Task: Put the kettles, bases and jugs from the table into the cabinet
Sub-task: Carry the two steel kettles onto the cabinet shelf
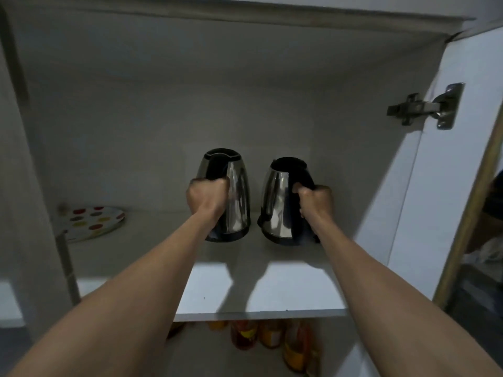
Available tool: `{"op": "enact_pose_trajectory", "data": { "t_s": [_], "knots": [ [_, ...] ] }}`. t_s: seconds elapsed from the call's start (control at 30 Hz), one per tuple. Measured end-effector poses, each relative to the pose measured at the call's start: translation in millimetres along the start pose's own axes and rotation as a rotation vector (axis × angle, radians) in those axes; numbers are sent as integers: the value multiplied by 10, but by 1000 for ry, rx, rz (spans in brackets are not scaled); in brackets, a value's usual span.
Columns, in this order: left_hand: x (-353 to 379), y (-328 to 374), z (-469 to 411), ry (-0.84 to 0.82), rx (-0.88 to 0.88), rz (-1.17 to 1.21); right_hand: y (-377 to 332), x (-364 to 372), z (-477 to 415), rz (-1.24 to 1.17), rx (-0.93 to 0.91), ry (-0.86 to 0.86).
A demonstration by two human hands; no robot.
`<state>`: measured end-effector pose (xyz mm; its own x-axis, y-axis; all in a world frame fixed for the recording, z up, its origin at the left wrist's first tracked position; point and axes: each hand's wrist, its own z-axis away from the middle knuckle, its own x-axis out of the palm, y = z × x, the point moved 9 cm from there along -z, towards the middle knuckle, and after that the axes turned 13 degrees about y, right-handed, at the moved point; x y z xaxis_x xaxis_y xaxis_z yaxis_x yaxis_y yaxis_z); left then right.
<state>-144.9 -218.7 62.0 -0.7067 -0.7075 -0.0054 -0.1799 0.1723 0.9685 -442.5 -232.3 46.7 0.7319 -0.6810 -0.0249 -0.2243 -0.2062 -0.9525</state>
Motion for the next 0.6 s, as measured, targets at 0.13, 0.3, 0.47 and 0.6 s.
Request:
{"op": "enact_pose_trajectory", "data": {
  "t_s": [0.13, 0.3, 0.47, 0.6],
  "knots": [
    [380, -86, -266, 12, -13, -18, 154, 311, -399, -22, 14, -12],
    [698, -195, -489, 55, 27, -37, 269, 603, -702, -3, -28, -19],
    [979, -366, -658, 62, 18, -52, 495, 774, -967, 28, 14, -4],
    [1122, -474, -801, 75, -1, -75, 627, 920, -1126, 73, 13, -8]
  ]
}}
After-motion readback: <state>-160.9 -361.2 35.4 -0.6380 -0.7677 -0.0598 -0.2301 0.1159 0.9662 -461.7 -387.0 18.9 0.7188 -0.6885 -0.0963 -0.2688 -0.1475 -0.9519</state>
